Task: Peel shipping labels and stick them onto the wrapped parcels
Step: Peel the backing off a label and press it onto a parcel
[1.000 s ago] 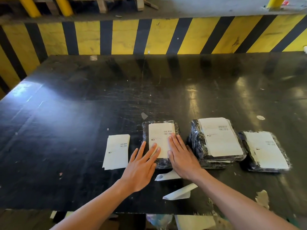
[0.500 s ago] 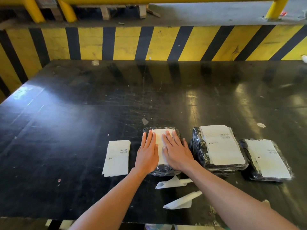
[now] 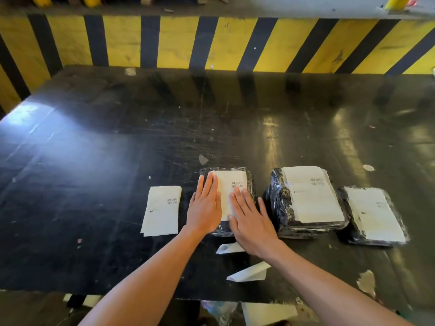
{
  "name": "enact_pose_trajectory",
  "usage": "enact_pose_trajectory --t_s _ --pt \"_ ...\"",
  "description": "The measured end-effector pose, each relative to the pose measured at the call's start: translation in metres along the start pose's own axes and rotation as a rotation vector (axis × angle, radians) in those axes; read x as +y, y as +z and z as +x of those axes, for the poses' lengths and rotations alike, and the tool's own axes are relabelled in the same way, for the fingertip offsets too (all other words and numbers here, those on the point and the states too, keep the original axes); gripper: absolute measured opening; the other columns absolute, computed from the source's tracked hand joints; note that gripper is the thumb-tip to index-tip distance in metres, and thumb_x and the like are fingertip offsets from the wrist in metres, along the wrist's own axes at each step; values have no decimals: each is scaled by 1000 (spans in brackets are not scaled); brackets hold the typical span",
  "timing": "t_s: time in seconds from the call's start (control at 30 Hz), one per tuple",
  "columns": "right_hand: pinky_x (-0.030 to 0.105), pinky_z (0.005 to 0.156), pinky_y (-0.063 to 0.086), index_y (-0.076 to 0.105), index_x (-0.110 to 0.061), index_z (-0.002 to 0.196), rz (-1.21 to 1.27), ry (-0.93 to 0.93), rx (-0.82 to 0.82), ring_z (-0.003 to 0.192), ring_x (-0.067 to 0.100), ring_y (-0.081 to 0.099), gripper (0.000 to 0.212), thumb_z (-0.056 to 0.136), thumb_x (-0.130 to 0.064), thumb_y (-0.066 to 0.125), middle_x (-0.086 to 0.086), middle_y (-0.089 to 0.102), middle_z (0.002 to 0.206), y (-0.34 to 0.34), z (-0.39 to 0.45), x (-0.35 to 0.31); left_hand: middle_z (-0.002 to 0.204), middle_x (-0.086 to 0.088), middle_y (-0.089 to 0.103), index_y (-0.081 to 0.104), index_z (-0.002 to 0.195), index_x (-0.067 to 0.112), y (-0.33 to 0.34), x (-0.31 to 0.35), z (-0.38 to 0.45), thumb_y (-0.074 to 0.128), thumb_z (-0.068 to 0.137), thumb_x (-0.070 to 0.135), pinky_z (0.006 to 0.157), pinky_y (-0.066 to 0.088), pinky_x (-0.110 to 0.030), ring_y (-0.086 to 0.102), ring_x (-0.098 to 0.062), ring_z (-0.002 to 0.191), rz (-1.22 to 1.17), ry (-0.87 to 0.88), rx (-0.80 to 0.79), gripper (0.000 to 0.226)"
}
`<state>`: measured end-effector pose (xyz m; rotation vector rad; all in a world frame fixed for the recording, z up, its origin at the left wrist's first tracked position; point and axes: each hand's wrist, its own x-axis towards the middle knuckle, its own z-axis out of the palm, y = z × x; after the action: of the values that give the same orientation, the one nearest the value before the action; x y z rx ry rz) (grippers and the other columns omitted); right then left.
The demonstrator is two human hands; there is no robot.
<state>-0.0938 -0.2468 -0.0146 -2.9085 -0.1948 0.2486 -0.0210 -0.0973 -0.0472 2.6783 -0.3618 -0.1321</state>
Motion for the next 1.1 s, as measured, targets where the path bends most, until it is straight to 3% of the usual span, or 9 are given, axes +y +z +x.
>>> enact_pose_trajectory --t_s 0.27,0.43,0.53,0.67,0.73,0.8,0.9,1.1 --pt "44 125 2 8 -22 158 47 -53 59 150 4 -13 61 102 -43 16 -8 -4 166 10 -44 19 165 7 -12 -3 157 23 -2 4 0 18 106 36 121 21 -53 -23 -14 148 -18 -9 1 56" --pt "49 122 -8 -9 -22 157 -64 -116 -4 148 11 -26 64 103 -48 14 -6 -21 163 10 -31 5 165 7 -13 -4 157 22 -5 3 1 17 105 38 121 21 -54 -21 -17 150 2 -5 -25 58" --pt "48 122 -8 -10 -22 157 -102 -159 -9 147 11 -27 65 103 -48 16 -5 -22 163 18 -45 13 165 7 -13 -5 157 23 -6 3 -2 16 105 39 121 19 -55 -20 -17 150 8 -7 -38 58" --pt "40 125 5 17 -26 157 74 -182 48 151 3 -5 57 103 -39 29 -11 6 166 11 -53 25 166 6 -11 -3 157 25 -12 10 -6 18 105 38 122 11 -58 -16 -20 152 24 -25 -49 57" --pt "38 124 12 27 -26 154 167 -131 98 151 4 6 52 103 -37 33 -10 19 164 4 -43 23 166 5 -8 1 156 29 -18 12 -3 21 105 39 121 4 -57 -15 -24 152 127 74 -21 56" --pt "38 124 8 15 -26 157 157 -71 74 152 6 -2 56 105 -39 30 -10 8 166 2 -35 21 166 7 -4 5 156 32 -23 16 1 19 104 40 120 0 -55 -13 -22 152 224 196 -80 54" --pt "44 124 6 -3 -27 158 56 -21 27 150 5 -16 61 105 -42 24 -12 -9 166 11 -35 22 167 7 -3 5 157 29 -23 19 0 15 105 40 122 -2 -53 -10 -18 153 262 216 -163 54" --pt "43 124 8 -9 -23 157 -2 -10 42 150 7 -17 64 104 -39 24 -9 -15 165 18 -37 20 164 11 -10 1 157 27 -12 -3 -64 12 102 46 124 -1 -48 -20 -13 149 191 188 -87 59"
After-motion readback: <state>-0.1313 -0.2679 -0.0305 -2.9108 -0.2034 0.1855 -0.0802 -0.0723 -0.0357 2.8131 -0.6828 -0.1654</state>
